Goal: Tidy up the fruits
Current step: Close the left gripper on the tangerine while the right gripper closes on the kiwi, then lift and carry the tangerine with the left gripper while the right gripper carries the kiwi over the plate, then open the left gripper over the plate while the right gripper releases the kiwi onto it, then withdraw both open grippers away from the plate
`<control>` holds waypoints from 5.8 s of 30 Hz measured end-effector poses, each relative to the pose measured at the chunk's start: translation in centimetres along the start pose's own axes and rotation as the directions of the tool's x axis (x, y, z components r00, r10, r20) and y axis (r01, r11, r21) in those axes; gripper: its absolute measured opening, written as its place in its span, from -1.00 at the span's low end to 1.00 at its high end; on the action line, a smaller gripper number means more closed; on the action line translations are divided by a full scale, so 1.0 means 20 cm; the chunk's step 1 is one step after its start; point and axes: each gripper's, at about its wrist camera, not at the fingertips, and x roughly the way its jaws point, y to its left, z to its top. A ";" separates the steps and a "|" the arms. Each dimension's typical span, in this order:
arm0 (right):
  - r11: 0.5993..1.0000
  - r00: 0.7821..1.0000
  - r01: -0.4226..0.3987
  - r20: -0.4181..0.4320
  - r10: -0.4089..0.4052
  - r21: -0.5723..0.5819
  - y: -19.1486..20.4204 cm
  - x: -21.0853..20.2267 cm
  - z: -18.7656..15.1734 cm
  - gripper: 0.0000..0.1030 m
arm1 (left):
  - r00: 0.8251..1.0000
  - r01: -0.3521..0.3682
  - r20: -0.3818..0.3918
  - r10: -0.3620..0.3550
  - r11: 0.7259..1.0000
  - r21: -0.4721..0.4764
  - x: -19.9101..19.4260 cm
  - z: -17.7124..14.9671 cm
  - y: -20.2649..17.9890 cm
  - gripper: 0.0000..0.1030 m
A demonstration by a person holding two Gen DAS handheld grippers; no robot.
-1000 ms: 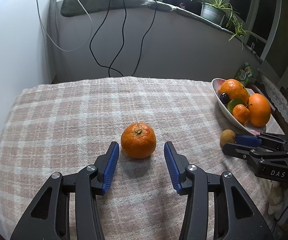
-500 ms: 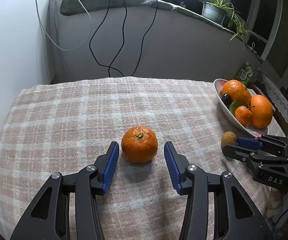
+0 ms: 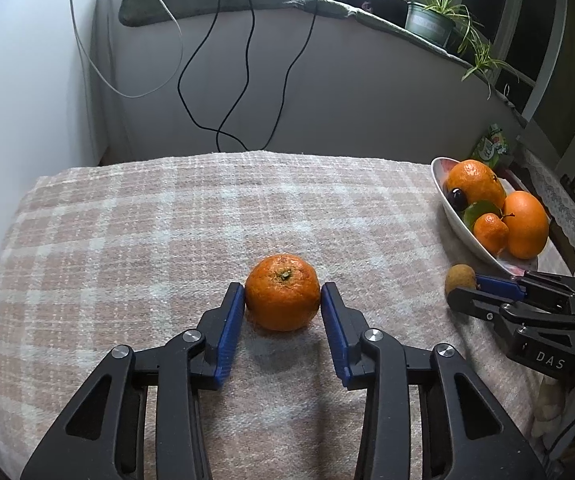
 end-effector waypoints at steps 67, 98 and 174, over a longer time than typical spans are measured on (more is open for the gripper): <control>0.994 0.981 -0.079 0.185 0.064 0.075 -0.87 -0.59 0.07 -0.46 | 0.995 0.098 0.010 -0.099 0.991 0.087 0.17 0.31 -0.68 -0.28; 0.995 0.990 -0.093 0.100 0.095 -0.025 -0.90 -0.22 0.37 -0.44 | 0.994 0.106 -0.019 -0.105 0.987 0.122 0.26 0.34 -0.75 -0.28; 0.990 0.942 0.139 0.310 -0.128 -0.015 -0.57 -0.95 -0.27 1.00 | 0.985 -0.103 0.147 0.086 0.989 0.110 -0.48 -0.08 -0.89 0.55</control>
